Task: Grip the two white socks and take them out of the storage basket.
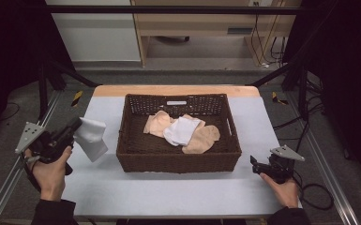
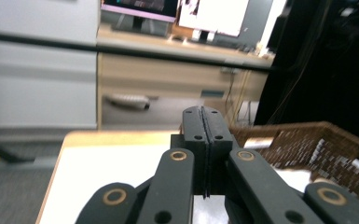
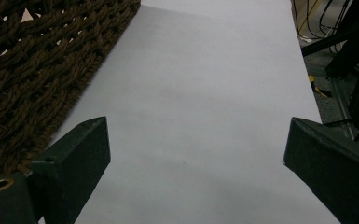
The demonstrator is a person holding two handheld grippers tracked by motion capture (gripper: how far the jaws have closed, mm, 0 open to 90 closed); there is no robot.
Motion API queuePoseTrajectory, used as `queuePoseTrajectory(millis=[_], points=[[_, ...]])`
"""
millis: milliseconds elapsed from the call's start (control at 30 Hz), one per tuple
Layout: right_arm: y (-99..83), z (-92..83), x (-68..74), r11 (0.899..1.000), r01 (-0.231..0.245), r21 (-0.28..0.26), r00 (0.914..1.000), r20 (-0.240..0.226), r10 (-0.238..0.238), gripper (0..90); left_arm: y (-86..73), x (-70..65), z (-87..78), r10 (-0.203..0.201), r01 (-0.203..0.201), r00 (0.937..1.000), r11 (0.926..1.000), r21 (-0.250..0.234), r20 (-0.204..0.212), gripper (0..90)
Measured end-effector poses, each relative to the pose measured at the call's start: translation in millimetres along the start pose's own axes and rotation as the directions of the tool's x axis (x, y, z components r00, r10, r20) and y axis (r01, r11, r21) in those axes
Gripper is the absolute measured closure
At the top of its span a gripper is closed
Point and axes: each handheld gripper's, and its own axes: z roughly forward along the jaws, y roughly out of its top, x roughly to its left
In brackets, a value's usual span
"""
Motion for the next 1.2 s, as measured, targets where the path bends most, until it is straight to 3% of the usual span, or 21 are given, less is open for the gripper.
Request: queuePoseTrajectory(millis=[200, 400, 500, 633, 700, 800, 1033, 1200], points=[[-0.3, -0.8, -0.4, 1.0, -0.001, -0.002, 1.0, -0.003, 0.001, 7.3, -29.4, 11.6, 13.0, -0.022, 0.025, 0.9994, 0.9934, 0.112, -0.028, 89.2], [-1.5, -1.3, 1.9, 1.0, 0.018, 0.003, 0.9998, -0.011, -0.018, 7.4, -55.0, 12.2, 26.1, -0.011, 0.021, 0.999, 0.9736, 0.228, -0.042, 89.0], [-1.6, -1.1, 1.9, 1.0, 0.019, 0.005, 0.9998, -0.01, -0.019, 7.4, -66.4, 14.0, 29.7, -0.006, 0.021, 0.9987, 0.9572, 0.289, -0.051, 88.9], [-1.7, -1.6, 2.0, 1.0, 0.021, 0.005, 0.9997, -0.009, -0.021, 7.4, -81.7, 16.8, 35.1, 0.005, 0.019, 0.9981, 0.9253, 0.379, -0.062, 88.5], [-1.7, -2.0, 1.9, 1.0, 0.017, 0.005, 0.9998, -0.009, -0.017, 7.4, -85.2, 17.8, 36.6, 0.006, 0.02, 0.998, 0.9169, 0.399, -0.063, 87.4], [-1.6, -2.0, 1.6, 1.0, 0.017, 0.004, 0.9998, -0.009, -0.017, 7.4, -84.0, 17.4, 36.3, -0.002, 0.03, 0.9972, 0.9232, 0.383, -0.074, 81.5], [-1.5, -2.5, 1.4, 1.0, 0.015, 0.002, 0.9998, -0.009, -0.015, 7.4, -74.8, 13.1, 33.8, -0.033, 0.065, 0.994, 0.9438, 0.324, -0.105, 54.6], [-1.4, -2.1, 1.6, 1.0, 0.017, 0.002, 0.9998, -0.01, -0.017, 7.4, -60.4, 9.5, 28.1, -0.047, 0.076, 0.9931, 0.9559, 0.284, -0.108, 47.1]])
